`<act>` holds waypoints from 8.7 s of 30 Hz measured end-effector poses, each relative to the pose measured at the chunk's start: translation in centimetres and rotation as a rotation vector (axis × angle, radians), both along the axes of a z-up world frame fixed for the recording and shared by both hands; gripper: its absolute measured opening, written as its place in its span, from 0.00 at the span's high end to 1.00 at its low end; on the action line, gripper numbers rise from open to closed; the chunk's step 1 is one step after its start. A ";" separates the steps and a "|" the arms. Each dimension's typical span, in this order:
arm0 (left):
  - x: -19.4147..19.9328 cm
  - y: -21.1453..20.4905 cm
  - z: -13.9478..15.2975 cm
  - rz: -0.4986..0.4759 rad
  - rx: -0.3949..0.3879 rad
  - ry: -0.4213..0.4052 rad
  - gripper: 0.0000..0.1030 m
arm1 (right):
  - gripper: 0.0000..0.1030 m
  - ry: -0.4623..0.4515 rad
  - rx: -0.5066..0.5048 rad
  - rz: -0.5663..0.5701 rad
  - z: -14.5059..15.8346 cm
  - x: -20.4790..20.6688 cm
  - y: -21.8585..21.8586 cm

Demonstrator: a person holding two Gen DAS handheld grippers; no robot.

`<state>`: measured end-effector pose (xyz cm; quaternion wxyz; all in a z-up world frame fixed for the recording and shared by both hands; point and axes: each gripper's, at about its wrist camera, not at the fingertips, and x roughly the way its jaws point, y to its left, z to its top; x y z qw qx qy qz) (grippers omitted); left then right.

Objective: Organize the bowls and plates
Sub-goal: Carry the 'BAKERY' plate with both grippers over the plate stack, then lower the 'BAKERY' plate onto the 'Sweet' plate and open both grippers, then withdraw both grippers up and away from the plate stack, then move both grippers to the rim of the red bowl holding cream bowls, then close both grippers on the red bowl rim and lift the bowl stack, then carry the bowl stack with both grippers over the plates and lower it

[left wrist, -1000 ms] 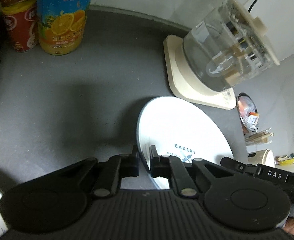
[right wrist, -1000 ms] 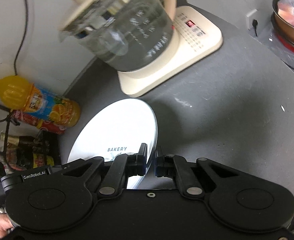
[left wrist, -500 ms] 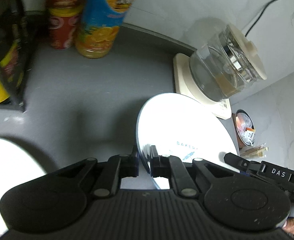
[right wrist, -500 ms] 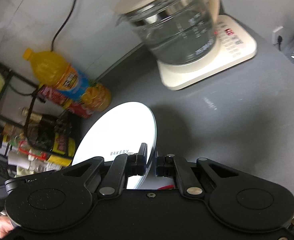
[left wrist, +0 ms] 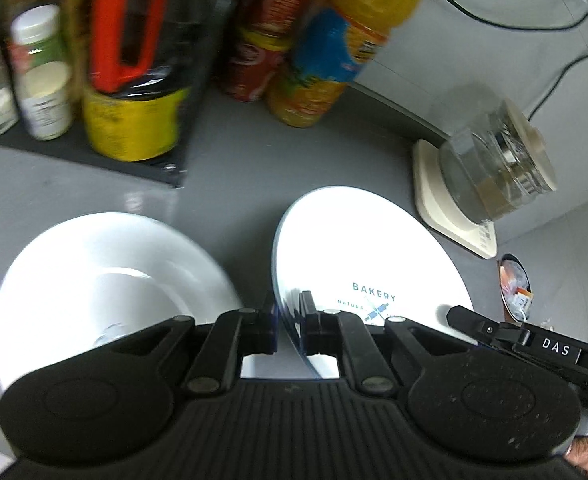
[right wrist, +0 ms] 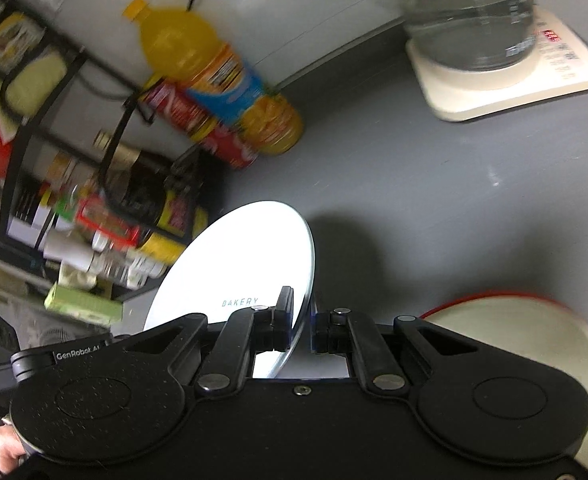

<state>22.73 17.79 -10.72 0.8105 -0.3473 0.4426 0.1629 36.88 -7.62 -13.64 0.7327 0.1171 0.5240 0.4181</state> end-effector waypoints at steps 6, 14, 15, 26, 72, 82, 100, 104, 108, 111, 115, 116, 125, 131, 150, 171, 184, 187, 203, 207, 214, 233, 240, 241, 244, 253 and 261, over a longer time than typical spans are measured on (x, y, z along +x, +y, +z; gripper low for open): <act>-3.9 1.7 -0.5 0.084 -0.013 -0.002 0.92 | 0.91 0.000 -0.009 0.061 0.1 -1.8 2.1; -7.8 2.8 -0.9 0.157 -0.004 0.005 0.92 | 0.91 -0.002 -0.020 0.123 -0.3 -3.5 4.3; -8.2 2.9 -1.0 0.166 -0.007 0.007 0.92 | 0.91 -0.002 -0.019 0.126 -0.3 -3.6 4.4; -10.8 3.4 -2.2 0.218 -0.027 0.014 0.92 | 0.91 -0.017 -0.072 0.166 -1.0 -4.9 5.7; -13.2 5.6 -6.5 0.251 -0.018 0.166 0.87 | 0.95 -0.090 -0.221 0.226 -3.1 -8.3 10.0; -14.0 6.9 -3.5 0.262 0.106 0.156 0.44 | 0.93 -0.086 -0.232 0.221 -3.4 -8.2 10.4; -14.0 9.0 -6.7 0.284 0.058 0.164 0.51 | 0.89 -0.064 -0.238 0.245 -4.3 -8.2 11.2; -13.9 9.3 -6.6 0.279 0.032 0.130 0.63 | 0.88 -0.064 -0.240 0.241 -4.3 -8.3 11.2; -14.0 9.4 -6.6 0.281 0.027 0.127 0.65 | 0.84 -0.065 -0.243 0.242 -4.2 -8.4 11.4; -14.4 9.4 -6.5 0.290 0.024 0.121 0.69 | 0.83 -0.058 -0.238 0.235 -4.2 -8.4 11.4; -14.6 9.4 -6.3 0.296 0.031 0.121 0.72 | 0.80 -0.050 -0.236 0.231 -4.0 -8.5 11.0; -14.6 9.3 -6.3 0.290 0.038 0.124 0.72 | 0.80 -0.054 -0.231 0.228 -3.7 -8.6 10.7; -14.4 8.2 -3.6 0.290 0.107 0.130 0.68 | 0.49 -0.109 -0.136 0.192 -0.3 -9.4 7.7; -13.6 6.2 -0.9 0.256 0.161 0.109 0.51 | 0.28 -0.181 -0.109 0.166 2.1 -10.1 5.5; -11.8 -1.7 2.5 0.101 0.273 0.092 0.26 | 0.03 -0.251 -0.037 -0.004 4.7 -11.9 -3.8; -9.3 -11.8 2.9 -0.086 0.272 0.054 0.26 | 0.03 -0.224 -0.062 -0.211 3.1 -12.4 -15.0; -3.5 -16.4 1.7 -0.239 0.213 0.007 0.26 | 0.03 -0.123 -0.098 -0.312 0.0 -9.3 -17.9; -2.3 -16.6 0.9 -0.263 0.204 0.022 0.26 | 0.04 -0.085 -0.100 -0.326 -1.1 -8.5 -17.9; 2.2 -15.4 -3.5 -0.357 0.114 0.108 0.29 | 0.32 0.088 -0.112 -0.367 -5.8 -5.4 -16.5; 2.8 -14.8 -4.6 -0.374 0.072 0.119 0.35 | 0.42 0.131 -0.103 -0.388 -6.6 -4.9 -16.4; 3.8 -13.8 -6.2 -0.394 -0.017 0.123 0.52 | 0.50 0.165 -0.111 -0.410 -7.4 -4.3 -15.9; 4.6 -12.9 -7.4 -0.409 -0.109 0.097 0.68 | 0.59 0.128 -0.106 -0.386 -6.7 -4.4 -14.7; 3.7 -11.9 -5.9 -0.379 -0.103 0.065 0.68 | 0.59 0.081 -0.086 -0.336 -4.6 -4.2 -13.1; 3.4 -11.6 -5.6 -0.369 -0.103 0.059 0.68 | 0.59 0.076 -0.082 -0.325 -4.3 -4.3 -12.8; 2.7 -10.8 -4.8 -0.335 -0.104 0.043 0.68 | 0.59 0.063 -0.069 -0.291 -3.6 -4.3 -11.7; -0.1 -7.9 -2.2 -0.224 -0.078 -0.005 0.68 | 0.59 0.038 -0.029 -0.193 -0.5 -4.6 -8.1; -3.6 -4.7 0.3 -0.102 -0.061 -0.042 0.68 | 0.59 -0.056 -0.007 -0.064 3.1 -5.6 -3.7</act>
